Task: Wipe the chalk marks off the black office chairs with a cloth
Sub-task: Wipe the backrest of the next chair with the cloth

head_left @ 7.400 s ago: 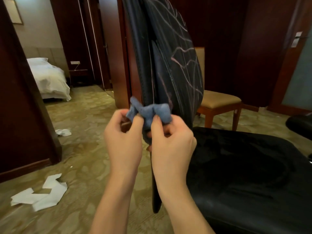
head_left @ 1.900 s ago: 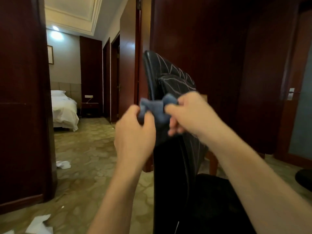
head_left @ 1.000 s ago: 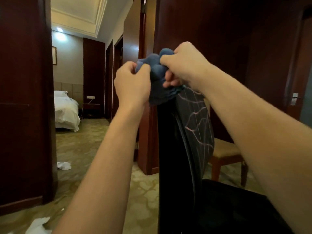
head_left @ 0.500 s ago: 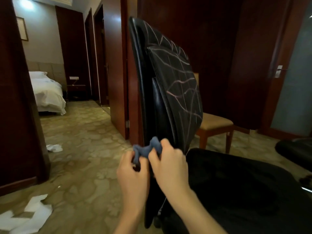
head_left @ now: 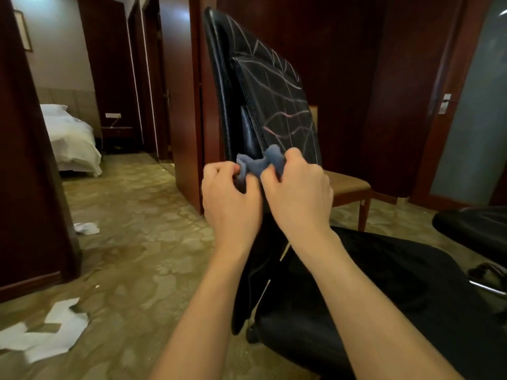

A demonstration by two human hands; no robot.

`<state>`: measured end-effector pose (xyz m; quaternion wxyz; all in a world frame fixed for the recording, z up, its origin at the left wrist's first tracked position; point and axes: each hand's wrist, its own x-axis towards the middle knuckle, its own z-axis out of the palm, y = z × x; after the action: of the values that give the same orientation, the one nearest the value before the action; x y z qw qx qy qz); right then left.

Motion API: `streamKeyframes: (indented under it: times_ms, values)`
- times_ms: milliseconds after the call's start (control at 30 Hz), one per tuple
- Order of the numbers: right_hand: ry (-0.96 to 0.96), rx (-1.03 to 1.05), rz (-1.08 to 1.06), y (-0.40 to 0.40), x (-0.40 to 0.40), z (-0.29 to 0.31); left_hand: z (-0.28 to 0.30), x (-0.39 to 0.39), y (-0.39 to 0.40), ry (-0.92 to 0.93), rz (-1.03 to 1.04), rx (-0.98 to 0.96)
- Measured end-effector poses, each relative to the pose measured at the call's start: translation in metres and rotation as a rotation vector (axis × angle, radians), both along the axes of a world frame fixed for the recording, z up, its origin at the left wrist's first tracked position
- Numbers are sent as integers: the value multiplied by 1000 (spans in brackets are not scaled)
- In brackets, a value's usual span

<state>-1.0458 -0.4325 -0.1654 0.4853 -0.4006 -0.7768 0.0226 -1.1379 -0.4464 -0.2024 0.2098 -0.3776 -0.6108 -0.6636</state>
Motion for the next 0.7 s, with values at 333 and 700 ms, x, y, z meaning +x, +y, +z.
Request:
streamKeyframes:
  times_ms: [333,700]
  values:
    - [-287,-223,-49,11,2,-125,-145,12,3,5,260,-340]
    - [75,-583,149,56,48,-236,-227,47,20,-217,29,-504]
